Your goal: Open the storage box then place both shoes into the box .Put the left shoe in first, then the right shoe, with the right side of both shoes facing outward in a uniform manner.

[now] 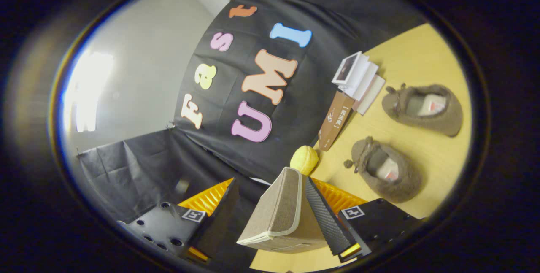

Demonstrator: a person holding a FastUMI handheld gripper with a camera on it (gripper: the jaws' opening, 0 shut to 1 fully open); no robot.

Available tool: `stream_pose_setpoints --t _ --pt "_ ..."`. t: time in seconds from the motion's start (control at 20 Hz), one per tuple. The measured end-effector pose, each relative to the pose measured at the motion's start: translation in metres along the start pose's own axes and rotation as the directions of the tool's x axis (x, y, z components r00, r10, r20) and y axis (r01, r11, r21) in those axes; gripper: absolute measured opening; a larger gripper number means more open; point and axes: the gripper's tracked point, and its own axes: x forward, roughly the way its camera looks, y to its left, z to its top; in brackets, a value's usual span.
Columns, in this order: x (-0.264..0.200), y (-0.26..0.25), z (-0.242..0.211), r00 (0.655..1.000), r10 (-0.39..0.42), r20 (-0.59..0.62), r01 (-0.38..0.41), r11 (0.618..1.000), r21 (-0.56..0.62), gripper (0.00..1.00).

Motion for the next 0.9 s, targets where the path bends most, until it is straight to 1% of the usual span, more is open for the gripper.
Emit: stream_pose_setpoints --t 0.15,0.3,0.45,0.55,0.65,0.85,0.9 --pt "0.003 -0.018 -0.018 0.999 -0.031 0.007 0.030 0.987 0.157 1.00" --pt "0.002 -0.021 -0.041 1.000 -0.014 -0.017 0.019 0.954 0.298 1.00" --pt "0.003 -0.022 -0.076 0.996 -0.004 -0.087 0.035 0.934 0.355 1.00" --pt "0.007 -0.025 -0.087 0.994 -0.019 -0.106 0.059 0.921 0.385 0.99" --pt "0.011 -0.026 -0.100 0.992 -0.015 -0.124 0.068 0.900 0.431 0.99" --pt "0.017 -0.031 -0.114 0.990 0.008 -0.138 0.063 0.860 0.506 0.97" --pt "0.017 -0.030 -0.108 0.993 0.014 -0.120 0.052 0.847 0.529 0.96"
